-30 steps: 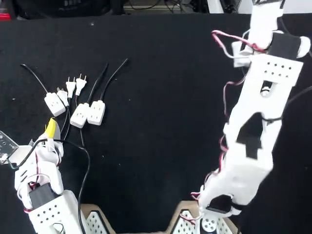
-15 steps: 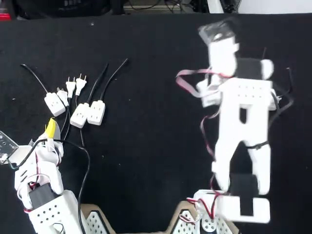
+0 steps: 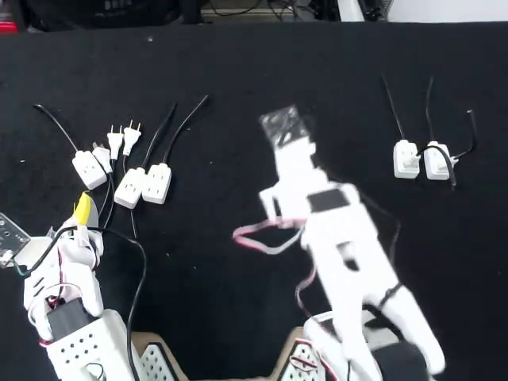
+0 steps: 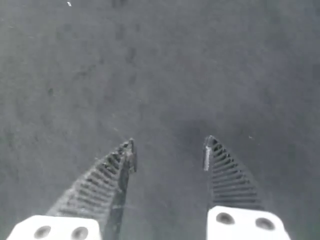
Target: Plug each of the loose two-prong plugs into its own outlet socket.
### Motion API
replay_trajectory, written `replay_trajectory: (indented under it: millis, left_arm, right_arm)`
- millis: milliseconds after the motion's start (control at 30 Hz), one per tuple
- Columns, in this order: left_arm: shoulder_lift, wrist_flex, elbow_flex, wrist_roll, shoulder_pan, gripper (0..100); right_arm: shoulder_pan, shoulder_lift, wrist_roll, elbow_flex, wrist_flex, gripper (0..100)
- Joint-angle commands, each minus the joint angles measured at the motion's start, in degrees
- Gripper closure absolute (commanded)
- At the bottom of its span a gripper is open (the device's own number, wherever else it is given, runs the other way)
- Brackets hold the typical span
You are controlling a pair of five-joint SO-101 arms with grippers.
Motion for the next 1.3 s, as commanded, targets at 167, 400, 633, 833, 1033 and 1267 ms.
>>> replay_trajectory:
  millis: [167,400,633,833,1033,1267]
  left_arm:
    - [-0.09,1.85,-11.82,-10.02,0.57,70]
    - [0.0,7.74,-23.87,-16.0,0.57,70]
    - [4.04,7.82,-27.12,-22.24,0.57,70]
    - [20.57,7.82,-33.71,-26.9,0.57,70]
    - [40.18,11.87,-43.3,-28.92,0.48,70]
    - [57.67,21.1,-59.03,-31.12,0.57,70]
  right_arm:
    - [-9.05,-10.77,-0.35,27.38,-36.13,80.4]
    - [-8.97,-11.21,-0.35,28.44,-37.45,80.4]
    - [-9.14,-11.21,-0.35,28.7,-37.45,80.4]
    - [-9.14,-11.21,-0.35,28.79,-37.45,80.4]
    - [-9.14,-11.21,-0.35,28.79,-37.71,80.4]
    - [-9.14,-11.21,-0.35,28.88,-37.71,80.4]
